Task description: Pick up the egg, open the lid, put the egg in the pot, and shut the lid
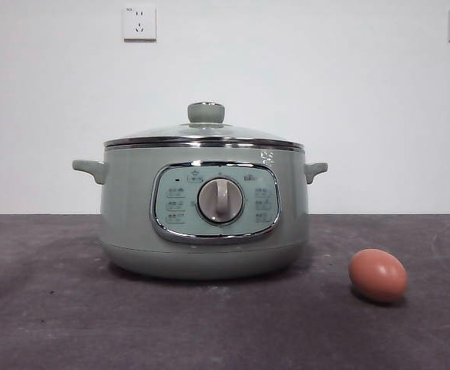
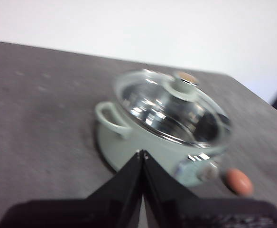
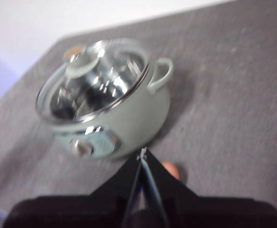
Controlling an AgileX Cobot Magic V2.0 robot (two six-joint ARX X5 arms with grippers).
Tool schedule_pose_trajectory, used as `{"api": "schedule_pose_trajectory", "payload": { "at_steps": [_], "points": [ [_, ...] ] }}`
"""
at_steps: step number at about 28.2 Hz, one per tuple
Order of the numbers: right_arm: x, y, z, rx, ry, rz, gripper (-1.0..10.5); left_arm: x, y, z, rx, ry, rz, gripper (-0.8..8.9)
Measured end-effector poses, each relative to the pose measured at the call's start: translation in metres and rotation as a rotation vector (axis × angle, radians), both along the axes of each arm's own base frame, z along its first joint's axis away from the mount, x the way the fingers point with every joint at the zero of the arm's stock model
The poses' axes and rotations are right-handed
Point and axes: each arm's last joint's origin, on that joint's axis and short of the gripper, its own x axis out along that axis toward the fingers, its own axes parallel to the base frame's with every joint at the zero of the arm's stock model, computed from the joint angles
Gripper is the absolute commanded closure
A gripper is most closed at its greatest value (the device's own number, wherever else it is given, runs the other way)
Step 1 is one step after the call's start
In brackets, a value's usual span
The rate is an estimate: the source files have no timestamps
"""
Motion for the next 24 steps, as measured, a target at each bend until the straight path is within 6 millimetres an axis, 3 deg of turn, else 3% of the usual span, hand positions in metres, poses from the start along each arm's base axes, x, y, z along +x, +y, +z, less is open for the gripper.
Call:
{"api": "schedule_pose_trajectory", "payload": {
  "at_steps": [9,19,20,22,23,24],
  "points": [
    [0.000,0.005,0.046,-0.128,0.194,0.177,9.6,0.000,-0.004,0.040,0.087,0.180,-0.211,8.19],
    [-0.007,0.008,0.050,-0.189,0.329,0.282,9.3,-0.002,-0.006,0.059,0.143,0.264,-0.319,8.04],
    [-0.007,0.008,0.050,-0.189,0.329,0.282,8.8,-0.001,-0.006,0.059,0.145,0.265,-0.319,7.20],
    [-0.007,0.008,0.050,-0.190,0.328,0.283,5.8,-0.001,-0.005,0.059,0.148,0.269,-0.314,2.93],
    [-0.006,0.009,0.050,-0.189,0.330,0.282,4.2,0.000,-0.005,0.059,0.149,0.268,-0.313,1.55],
    [-0.006,0.009,0.050,-0.188,0.331,0.281,3.4,0.000,-0.005,0.059,0.149,0.265,-0.313,1.39]
  ]
}}
